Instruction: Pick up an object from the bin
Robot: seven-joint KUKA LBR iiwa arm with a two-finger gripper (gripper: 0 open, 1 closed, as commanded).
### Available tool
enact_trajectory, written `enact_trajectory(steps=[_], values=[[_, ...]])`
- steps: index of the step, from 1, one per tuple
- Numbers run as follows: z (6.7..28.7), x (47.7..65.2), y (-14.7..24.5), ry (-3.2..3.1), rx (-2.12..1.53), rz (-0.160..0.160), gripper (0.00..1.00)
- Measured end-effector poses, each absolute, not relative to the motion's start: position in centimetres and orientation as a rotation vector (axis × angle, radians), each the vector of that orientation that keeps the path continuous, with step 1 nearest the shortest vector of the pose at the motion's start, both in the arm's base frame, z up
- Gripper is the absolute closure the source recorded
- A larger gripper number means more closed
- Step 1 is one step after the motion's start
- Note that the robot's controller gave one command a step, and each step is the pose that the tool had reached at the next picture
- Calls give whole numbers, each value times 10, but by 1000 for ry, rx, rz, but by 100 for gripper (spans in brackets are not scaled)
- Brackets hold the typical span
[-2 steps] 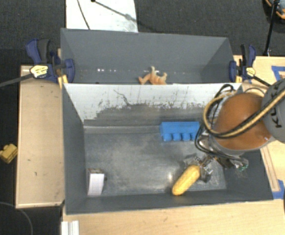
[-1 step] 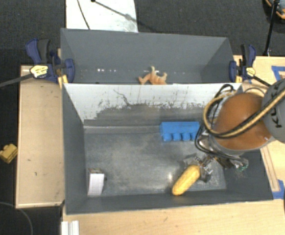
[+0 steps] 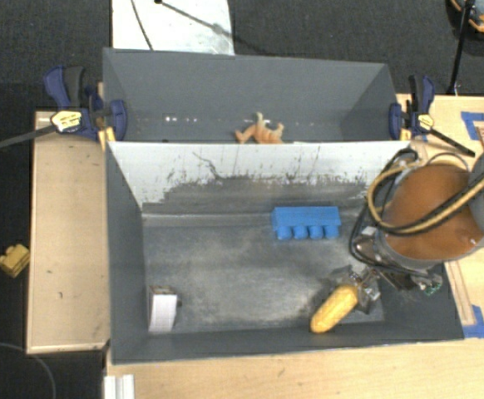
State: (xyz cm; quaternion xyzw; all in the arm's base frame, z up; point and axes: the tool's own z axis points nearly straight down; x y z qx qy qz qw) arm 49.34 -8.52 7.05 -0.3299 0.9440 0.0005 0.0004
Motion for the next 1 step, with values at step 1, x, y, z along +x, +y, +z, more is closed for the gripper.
enact_trajectory(steps=[1], values=[[70,519,-78,2960,-1051,-3,100]])
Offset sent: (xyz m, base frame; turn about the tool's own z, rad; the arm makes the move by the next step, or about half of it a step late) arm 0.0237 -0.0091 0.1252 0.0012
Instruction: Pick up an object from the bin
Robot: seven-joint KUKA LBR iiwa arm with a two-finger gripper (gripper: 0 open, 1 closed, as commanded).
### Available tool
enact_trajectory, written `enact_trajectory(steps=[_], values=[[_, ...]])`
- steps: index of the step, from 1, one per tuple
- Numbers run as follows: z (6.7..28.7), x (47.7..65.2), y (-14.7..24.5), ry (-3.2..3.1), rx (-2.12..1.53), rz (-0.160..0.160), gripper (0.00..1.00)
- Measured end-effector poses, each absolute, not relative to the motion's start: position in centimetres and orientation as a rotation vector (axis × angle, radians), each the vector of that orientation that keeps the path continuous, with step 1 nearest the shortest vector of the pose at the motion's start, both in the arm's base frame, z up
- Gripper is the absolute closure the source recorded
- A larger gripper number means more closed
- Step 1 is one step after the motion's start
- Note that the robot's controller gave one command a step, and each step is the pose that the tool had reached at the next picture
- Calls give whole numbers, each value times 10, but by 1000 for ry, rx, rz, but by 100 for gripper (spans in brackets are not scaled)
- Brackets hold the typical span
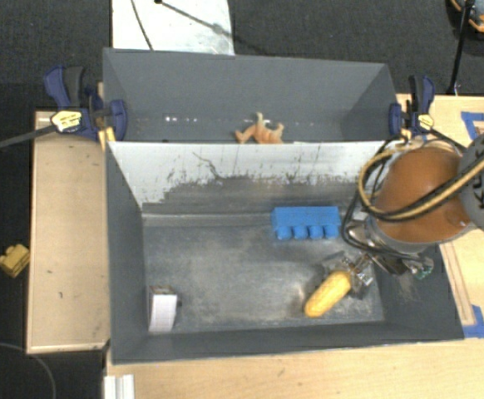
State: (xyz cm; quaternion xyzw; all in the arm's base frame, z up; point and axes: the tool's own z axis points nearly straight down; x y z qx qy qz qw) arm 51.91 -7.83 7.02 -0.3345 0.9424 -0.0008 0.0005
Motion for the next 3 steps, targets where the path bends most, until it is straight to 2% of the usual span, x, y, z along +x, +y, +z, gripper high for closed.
enact_trajectory(steps=[1,2,3], values=[[196,518,-94,2965,-1028,0,100],[196,518,-94,2967,-1025,0,100],[250,523,-102,2956,-1068,4,100]])
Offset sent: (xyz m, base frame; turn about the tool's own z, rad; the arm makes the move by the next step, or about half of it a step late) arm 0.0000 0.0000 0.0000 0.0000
